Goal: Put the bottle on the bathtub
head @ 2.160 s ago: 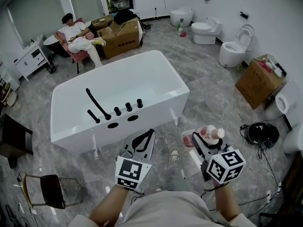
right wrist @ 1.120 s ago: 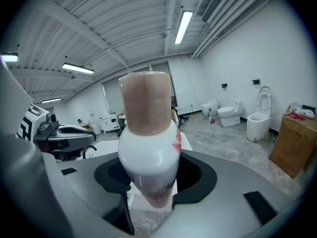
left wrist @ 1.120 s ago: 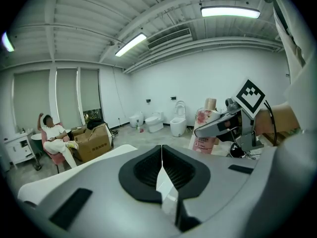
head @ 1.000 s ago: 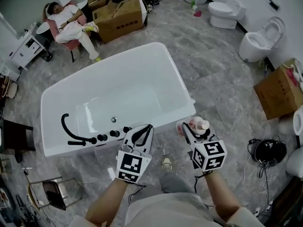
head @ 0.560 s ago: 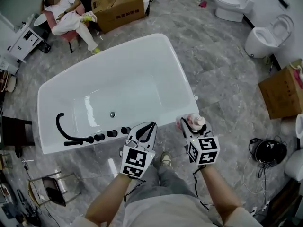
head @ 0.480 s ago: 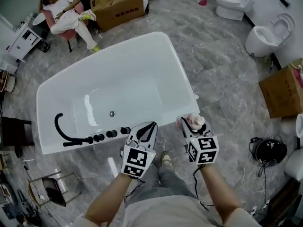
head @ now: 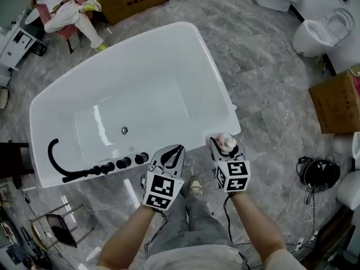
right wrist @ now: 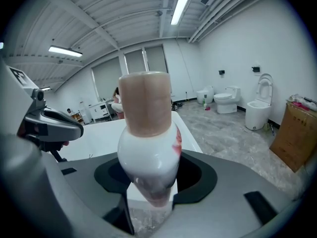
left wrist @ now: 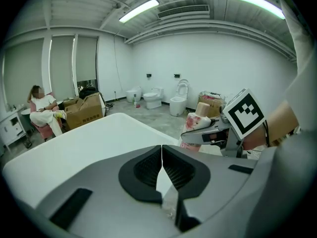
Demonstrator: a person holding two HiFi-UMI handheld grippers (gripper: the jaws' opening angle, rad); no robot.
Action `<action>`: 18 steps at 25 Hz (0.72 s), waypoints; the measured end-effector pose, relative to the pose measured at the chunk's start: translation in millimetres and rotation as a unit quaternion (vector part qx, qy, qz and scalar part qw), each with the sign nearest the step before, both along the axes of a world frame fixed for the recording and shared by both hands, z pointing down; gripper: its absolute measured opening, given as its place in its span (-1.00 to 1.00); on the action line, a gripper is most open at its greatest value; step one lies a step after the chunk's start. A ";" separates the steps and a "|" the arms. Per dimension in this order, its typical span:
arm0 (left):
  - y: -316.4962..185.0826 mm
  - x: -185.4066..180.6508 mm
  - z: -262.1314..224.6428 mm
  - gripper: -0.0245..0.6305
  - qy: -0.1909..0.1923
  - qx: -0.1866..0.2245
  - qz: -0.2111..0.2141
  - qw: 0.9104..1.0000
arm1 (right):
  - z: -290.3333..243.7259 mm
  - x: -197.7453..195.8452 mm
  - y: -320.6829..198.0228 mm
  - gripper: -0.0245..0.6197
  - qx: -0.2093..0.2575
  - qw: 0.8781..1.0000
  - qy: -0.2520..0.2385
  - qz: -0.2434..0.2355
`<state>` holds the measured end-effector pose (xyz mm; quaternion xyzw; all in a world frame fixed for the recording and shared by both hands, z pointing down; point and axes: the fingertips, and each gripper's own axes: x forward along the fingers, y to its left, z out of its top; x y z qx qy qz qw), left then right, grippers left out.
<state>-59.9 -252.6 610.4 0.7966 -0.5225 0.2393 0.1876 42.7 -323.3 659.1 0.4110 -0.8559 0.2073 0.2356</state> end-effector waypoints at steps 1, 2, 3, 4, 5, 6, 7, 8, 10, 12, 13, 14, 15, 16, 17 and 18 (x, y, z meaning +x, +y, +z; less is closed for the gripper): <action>-0.3 -1.7 10.7 -0.86 0.001 -0.006 0.000 1.000 | 9.7 -2.5 -1.2 -0.18 -0.001 1.000 0.003 -0.001; 0.4 -3.3 22.1 -0.86 0.002 -0.014 -0.001 1.000 | 19.1 -4.4 -2.3 -0.18 -0.003 1.000 0.005 -0.002; 0.9 -4.6 32.8 -0.85 0.004 -0.021 -0.004 1.000 | 27.9 -5.9 -3.8 -0.18 -0.005 1.000 0.008 -0.003; -0.3 -5.9 40.7 -0.85 0.005 -0.025 -0.004 1.000 | 36.1 -7.1 -5.7 -0.18 -0.006 1.000 0.012 -0.004; -3.4 -6.9 45.8 -0.86 0.005 -0.026 -0.003 1.000 | 43.4 -8.4 -7.9 -0.18 -0.007 1.000 0.016 -0.006; -6.6 -7.7 50.3 -0.86 0.005 -0.027 -0.003 1.000 | 49.8 -9.8 -10.2 -0.18 -0.006 1.000 0.019 -0.008; -9.1 -8.3 55.4 -0.86 0.006 -0.030 -0.005 1.000 | 55.4 -11.3 -12.2 -0.18 -0.006 1.000 0.020 -0.009; -10.8 -8.9 60.6 -0.86 0.008 -0.034 -0.008 0.999 | 60.3 -12.8 -13.6 -0.17 -0.007 1.000 0.020 -0.009; -12.6 -10.9 69.7 -0.86 0.015 -0.041 -0.015 0.999 | 69.3 -15.6 -15.2 -0.17 -0.009 1.000 0.021 -0.009; -12.6 -13.0 76.6 -0.86 0.019 -0.047 -0.020 0.999 | 77.0 -18.2 -15.5 -0.17 -0.008 1.000 0.028 -0.012; -12.0 -13.7 79.5 -0.86 0.019 -0.050 -0.020 0.998 | 80.1 -19.0 -15.1 -0.17 -0.008 0.999 0.033 -0.015; -11.1 -14.1 82.0 -0.86 0.019 -0.053 -0.019 0.998 | 82.3 -19.4 -14.4 -0.17 -0.006 0.999 0.037 -0.018; -10.1 -14.5 84.3 -0.86 0.018 -0.055 -0.018 0.998 | 83.3 -19.8 -13.6 -0.17 -0.003 0.999 0.040 -0.021; -9.1 -15.1 86.4 -0.86 0.017 -0.058 -0.017 0.998 | 83.7 -20.4 -12.8 -0.17 0.001 0.999 0.041 -0.024; -8.4 -15.9 88.1 -0.86 0.016 -0.060 -0.016 0.998 | 84.0 -21.4 -12.2 -0.16 0.004 0.999 0.043 -0.027; -8.1 -17.0 89.6 -0.86 0.015 -0.061 -0.015 0.998 | 84.4 -22.9 -11.7 -0.16 0.007 0.999 0.045 -0.031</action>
